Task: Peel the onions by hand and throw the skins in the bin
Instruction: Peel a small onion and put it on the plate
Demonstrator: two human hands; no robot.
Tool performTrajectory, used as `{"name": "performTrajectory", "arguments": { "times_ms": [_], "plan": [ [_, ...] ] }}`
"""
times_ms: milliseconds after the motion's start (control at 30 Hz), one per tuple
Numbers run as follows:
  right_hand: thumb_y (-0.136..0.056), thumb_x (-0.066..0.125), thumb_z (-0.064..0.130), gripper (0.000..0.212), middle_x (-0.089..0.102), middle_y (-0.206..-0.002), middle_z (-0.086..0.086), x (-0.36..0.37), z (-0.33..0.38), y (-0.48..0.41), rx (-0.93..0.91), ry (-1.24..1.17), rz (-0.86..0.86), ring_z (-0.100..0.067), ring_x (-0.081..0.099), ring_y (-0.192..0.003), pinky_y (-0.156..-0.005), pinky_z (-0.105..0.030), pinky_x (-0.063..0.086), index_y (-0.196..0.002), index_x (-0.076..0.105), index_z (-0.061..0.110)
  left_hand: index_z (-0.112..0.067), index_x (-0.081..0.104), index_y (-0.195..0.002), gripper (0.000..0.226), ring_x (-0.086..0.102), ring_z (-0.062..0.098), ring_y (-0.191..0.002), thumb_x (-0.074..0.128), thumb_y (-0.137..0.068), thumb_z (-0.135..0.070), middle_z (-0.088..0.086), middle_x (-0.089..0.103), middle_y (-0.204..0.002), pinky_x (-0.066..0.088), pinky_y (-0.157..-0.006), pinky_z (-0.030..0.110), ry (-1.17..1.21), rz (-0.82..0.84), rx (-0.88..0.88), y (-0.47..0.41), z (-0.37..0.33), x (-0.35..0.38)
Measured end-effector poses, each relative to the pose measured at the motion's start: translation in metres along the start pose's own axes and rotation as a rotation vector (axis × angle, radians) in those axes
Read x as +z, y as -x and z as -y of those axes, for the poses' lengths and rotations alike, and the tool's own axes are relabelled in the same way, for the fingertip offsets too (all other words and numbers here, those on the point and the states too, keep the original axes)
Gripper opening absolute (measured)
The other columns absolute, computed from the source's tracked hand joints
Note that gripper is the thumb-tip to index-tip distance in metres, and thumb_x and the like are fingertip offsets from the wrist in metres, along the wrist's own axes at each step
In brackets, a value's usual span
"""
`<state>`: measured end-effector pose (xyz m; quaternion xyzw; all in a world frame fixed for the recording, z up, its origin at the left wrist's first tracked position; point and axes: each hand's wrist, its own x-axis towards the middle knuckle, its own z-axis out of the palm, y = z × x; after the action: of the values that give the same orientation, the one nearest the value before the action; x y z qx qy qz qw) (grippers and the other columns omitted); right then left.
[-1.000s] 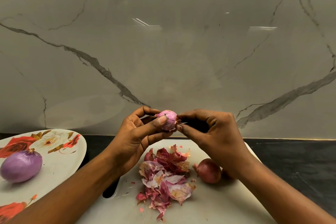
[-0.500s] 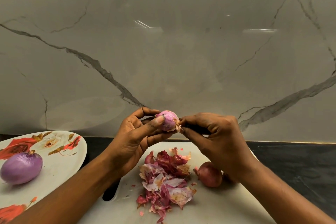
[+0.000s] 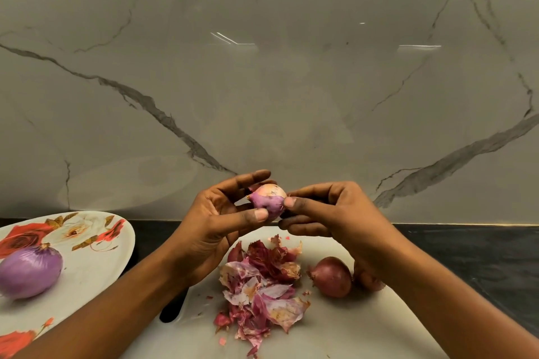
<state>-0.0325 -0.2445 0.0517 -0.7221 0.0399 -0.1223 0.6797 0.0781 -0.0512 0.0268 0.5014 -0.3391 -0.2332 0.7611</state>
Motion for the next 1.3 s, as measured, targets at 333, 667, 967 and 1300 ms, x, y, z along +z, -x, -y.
{"name": "performTrajectory", "arguments": {
  "times_ms": [333,667,967,1300],
  "plan": [
    [-0.085,0.080,0.002,0.017,0.081,-0.094,-0.019,0.0038,-0.0034,0.0032,-0.041,-0.103,-0.070,-0.033,0.080,-0.089,-0.078,-0.033,0.067,-0.102,0.081,0.001,-0.006,0.072,-0.129,0.058,0.067,0.038,-0.125,0.087,-0.074,-0.006,0.020,0.068,-0.137,0.061,-0.094,0.037,0.066,0.049,0.013,0.0008,0.0001,-0.0036],
    [-0.088,0.077,0.003,0.017,0.080,-0.094,-0.019,0.0034,-0.0007,0.0034,-0.071,-0.086,-0.064,-0.034,0.080,-0.089,-0.078,-0.032,0.066,-0.105,0.079,0.002,-0.005,0.070,-0.130,0.053,0.070,0.040,-0.119,0.078,-0.078,0.001,0.019,0.069,-0.134,0.063,-0.090,0.035,0.073,-0.011,0.020,-0.0005,-0.0011,-0.0025],
    [-0.085,0.081,-0.001,0.018,0.082,-0.091,-0.010,0.0050,-0.0031,0.0040,-0.111,0.013,-0.113,-0.025,0.081,-0.085,-0.071,-0.025,0.063,-0.102,0.080,0.005,-0.006,0.073,-0.127,0.051,0.069,0.040,-0.122,0.075,-0.078,0.003,0.019,0.068,-0.135,0.062,-0.091,0.037,0.066,0.013,0.014,-0.0006,0.0003,-0.0037],
    [-0.082,0.083,0.011,0.019,0.081,-0.090,-0.015,0.0050,0.0006,0.0047,-0.108,-0.018,-0.095,-0.030,0.080,-0.084,-0.074,-0.031,0.067,-0.100,0.079,0.004,-0.009,0.073,-0.127,0.051,0.070,0.040,-0.120,0.072,-0.078,0.006,0.018,0.069,-0.133,0.063,-0.090,0.036,0.063,0.017,0.003,0.0006,0.0007,-0.0046]
  ]
}}
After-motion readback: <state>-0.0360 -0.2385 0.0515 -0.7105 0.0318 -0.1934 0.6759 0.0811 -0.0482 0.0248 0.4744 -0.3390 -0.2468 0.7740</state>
